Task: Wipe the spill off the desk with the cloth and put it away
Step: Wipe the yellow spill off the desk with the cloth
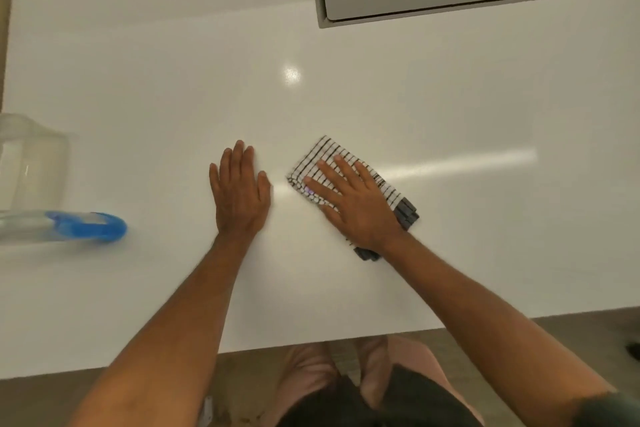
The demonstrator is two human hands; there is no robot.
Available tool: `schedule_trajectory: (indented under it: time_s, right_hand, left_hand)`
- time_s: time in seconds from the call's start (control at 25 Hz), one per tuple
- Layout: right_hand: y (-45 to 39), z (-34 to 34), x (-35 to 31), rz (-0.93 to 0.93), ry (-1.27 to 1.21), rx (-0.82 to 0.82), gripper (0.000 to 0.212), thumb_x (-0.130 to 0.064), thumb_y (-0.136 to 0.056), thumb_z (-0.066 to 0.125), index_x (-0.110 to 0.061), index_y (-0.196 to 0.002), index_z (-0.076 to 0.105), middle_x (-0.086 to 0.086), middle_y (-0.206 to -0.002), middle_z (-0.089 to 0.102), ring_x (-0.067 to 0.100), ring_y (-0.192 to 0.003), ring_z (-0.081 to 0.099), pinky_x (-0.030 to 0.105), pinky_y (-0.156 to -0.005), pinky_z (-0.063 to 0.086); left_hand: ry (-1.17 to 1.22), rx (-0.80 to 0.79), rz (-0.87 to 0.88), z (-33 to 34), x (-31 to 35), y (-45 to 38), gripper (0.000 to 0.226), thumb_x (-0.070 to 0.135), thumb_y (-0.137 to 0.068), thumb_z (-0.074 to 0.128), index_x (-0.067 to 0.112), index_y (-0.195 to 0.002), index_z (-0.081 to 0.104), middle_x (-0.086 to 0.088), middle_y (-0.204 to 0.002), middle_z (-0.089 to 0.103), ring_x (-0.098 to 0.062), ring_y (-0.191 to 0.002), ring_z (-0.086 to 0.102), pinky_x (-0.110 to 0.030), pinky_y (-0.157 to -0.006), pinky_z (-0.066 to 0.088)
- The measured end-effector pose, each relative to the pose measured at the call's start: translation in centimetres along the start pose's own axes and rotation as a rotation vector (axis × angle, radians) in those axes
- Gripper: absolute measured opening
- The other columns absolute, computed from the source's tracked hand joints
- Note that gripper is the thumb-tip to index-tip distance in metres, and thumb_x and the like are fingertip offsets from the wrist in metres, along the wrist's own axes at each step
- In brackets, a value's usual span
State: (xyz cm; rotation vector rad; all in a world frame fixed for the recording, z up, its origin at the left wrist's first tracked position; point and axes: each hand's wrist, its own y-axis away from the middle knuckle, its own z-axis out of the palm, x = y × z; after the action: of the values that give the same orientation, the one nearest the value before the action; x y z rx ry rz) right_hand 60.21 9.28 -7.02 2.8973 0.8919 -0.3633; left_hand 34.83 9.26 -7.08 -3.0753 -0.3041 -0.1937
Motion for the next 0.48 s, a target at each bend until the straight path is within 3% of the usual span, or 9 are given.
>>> schedule_trajectory:
  time_s: [0.16,0.24,0.36,0.48]
  right_hand:
    - [5.5,-2.9,9.4,0.365,0.047,0.065,0.054,-0.046,-0.110,0.031,-0.040,-0.163,0.024,0.001,-0.174,0.020,0.031,-0.162,0.014,0.057,-0.128,0.018]
    - [5.7,-3.1,9.9,0.487,0.020,0.086,0.054,-0.044,-0.109,0.032,-0.037,-0.162,0.030,0.004,-0.173,0.023,0.035,-0.161,0.016,0.059,-0.128,0.018]
    - [5.2,-1.7,4.8,0.470,0.016,0.099,0.054,-0.045,-0.109,0.030,-0.033,-0.162,0.032,0.007,-0.173,0.023,0.038,-0.161,0.015,0.060,-0.128,0.018]
    - [5.1,0.6,-3.1,0.265,-0.072,0.039,0.054,-0.045,-0.110,0.031,-0.035,-0.163,0.026,0.004,-0.175,0.018,0.035,-0.162,0.009,0.056,-0.131,0.009]
  left_hand:
    - [0.108,-0.035,-0.045,-0.6,0.4,0.8,0.056,0.031,-0.105,0.037,0.009,-0.156,0.041,-0.007,-0.168,0.033,-0.029,-0.156,0.029,-0.051,-0.129,0.019]
    - [0.162,-0.038,-0.075,-0.8,0.9,1.8,0.057,0.032,-0.106,0.039,0.008,-0.157,0.040,-0.008,-0.168,0.032,-0.029,-0.157,0.027,-0.049,-0.130,0.017]
    - [0.249,-0.016,-0.116,-1.2,2.2,4.2,0.055,0.029,-0.105,0.044,0.005,-0.155,0.042,-0.010,-0.166,0.035,-0.031,-0.155,0.030,-0.047,-0.130,0.020]
    - [0.373,0.018,-0.149,-1.4,4.0,6.5,0.051,0.024,-0.105,0.048,0.001,-0.151,0.047,-0.013,-0.164,0.039,-0.032,-0.153,0.034,-0.047,-0.128,0.025]
